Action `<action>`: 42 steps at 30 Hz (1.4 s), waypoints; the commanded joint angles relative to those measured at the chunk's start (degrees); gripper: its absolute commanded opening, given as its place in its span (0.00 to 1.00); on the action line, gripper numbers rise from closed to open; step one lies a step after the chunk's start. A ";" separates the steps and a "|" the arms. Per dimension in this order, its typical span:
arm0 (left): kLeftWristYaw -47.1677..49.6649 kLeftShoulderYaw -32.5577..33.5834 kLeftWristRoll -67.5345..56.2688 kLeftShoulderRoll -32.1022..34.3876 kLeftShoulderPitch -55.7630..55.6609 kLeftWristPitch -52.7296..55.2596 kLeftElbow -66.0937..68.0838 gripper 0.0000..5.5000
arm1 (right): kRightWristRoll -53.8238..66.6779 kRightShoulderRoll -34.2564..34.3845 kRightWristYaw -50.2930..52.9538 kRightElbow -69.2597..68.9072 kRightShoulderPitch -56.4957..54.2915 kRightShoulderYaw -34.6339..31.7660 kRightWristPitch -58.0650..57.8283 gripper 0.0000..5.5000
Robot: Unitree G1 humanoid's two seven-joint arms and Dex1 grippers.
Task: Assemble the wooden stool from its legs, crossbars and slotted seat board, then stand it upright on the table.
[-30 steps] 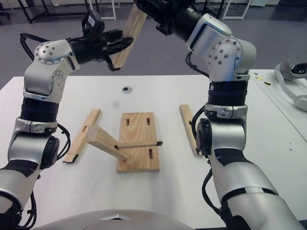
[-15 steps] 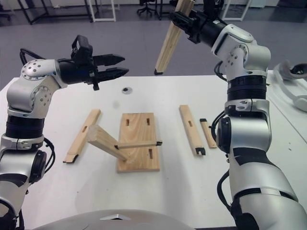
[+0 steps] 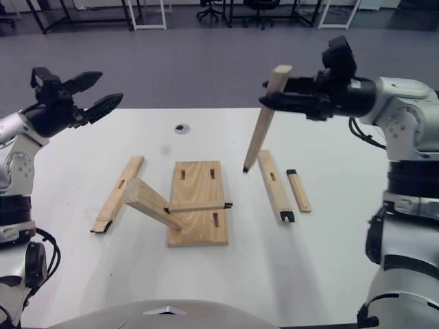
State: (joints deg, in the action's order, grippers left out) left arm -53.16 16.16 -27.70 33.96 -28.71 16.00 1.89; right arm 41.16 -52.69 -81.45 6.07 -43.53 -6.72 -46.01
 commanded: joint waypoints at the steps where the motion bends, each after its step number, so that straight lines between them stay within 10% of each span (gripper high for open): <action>1: 0.38 5.01 -6.72 -0.22 10.49 3.42 -9.11 0.71 | 6.47 -4.00 -4.10 -8.35 8.91 -2.91 -6.24 0.39; 16: 0.58 2.81 -10.46 -0.45 13.85 3.12 -14.26 0.71 | 0.77 13.03 2.90 -22.11 35.34 -5.89 24.54 0.39; 42: -1.35 1.94 -13.03 1.92 12.09 4.12 -13.76 0.71 | 2.86 10.40 -0.62 -24.97 50.45 -8.05 30.79 0.39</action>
State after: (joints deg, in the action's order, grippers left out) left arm -53.90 18.23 -40.22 34.55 -15.68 19.61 -11.58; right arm 50.83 -38.27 -75.80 -24.62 5.33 -16.58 -18.74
